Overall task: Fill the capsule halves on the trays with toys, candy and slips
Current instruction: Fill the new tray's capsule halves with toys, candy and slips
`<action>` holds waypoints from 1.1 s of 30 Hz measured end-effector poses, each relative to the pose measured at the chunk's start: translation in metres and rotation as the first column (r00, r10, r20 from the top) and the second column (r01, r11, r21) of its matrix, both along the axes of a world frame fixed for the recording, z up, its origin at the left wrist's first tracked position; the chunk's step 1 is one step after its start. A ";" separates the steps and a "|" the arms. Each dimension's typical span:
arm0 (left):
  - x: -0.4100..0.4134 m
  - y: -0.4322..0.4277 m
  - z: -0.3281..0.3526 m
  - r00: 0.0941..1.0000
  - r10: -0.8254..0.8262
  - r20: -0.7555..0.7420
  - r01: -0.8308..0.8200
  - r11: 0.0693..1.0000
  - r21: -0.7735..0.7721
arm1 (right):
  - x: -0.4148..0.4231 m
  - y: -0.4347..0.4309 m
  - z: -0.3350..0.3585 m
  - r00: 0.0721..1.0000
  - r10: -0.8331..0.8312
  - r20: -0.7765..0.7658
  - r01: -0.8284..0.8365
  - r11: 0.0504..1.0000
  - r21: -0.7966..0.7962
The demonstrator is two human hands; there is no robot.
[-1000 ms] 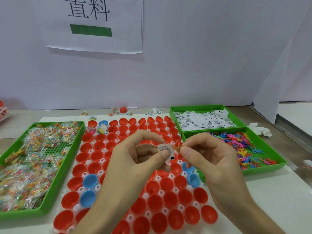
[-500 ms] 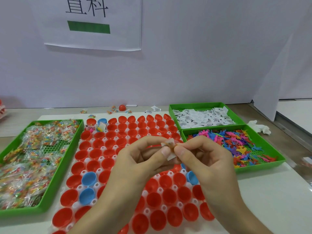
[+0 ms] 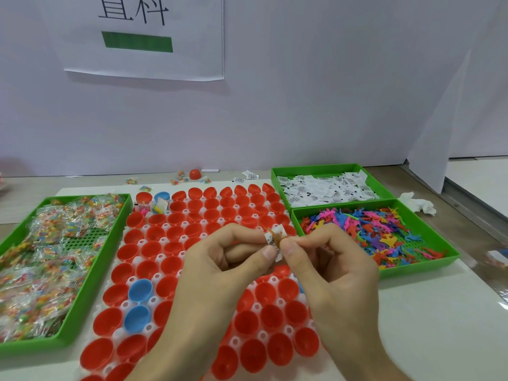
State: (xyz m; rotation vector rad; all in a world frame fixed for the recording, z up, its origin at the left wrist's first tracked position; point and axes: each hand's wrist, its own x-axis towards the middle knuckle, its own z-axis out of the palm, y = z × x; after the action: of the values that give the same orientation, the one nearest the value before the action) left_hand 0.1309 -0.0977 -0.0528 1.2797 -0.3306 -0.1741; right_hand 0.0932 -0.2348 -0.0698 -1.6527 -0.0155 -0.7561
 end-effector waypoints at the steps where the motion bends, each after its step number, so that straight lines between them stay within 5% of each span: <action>1: 0.000 0.000 0.000 1.000 0.007 -0.001 -0.007 1.000 -0.004 | 0.000 0.001 0.001 1.000 0.014 -0.014 -0.014 0.999 0.032; 6: -0.003 -0.001 0.002 0.992 0.089 0.084 -0.094 0.994 0.052 | 0.001 0.005 0.006 0.970 0.209 -0.127 -0.170 0.949 0.265; 20: -0.001 0.002 0.004 0.964 0.076 0.256 -0.146 0.952 0.267 | 0.004 0.001 0.011 0.975 0.163 -0.153 -0.110 0.946 0.306; 27: -0.003 0.003 0.002 0.912 0.152 0.381 -0.282 0.906 0.316 | 0.008 -0.002 0.008 0.907 0.373 -0.194 -0.193 0.780 0.595; 33: 0.006 0.010 0.008 0.952 0.088 0.293 -0.200 0.904 0.378 | 0.016 -0.016 0.009 0.925 0.347 -0.154 -0.213 0.811 0.545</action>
State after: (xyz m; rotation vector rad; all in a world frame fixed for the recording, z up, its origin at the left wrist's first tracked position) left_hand 0.1371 -0.0875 -0.0446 1.7409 -0.4459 0.0677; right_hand 0.1089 -0.2504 -0.0610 -1.1718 0.1103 -0.2789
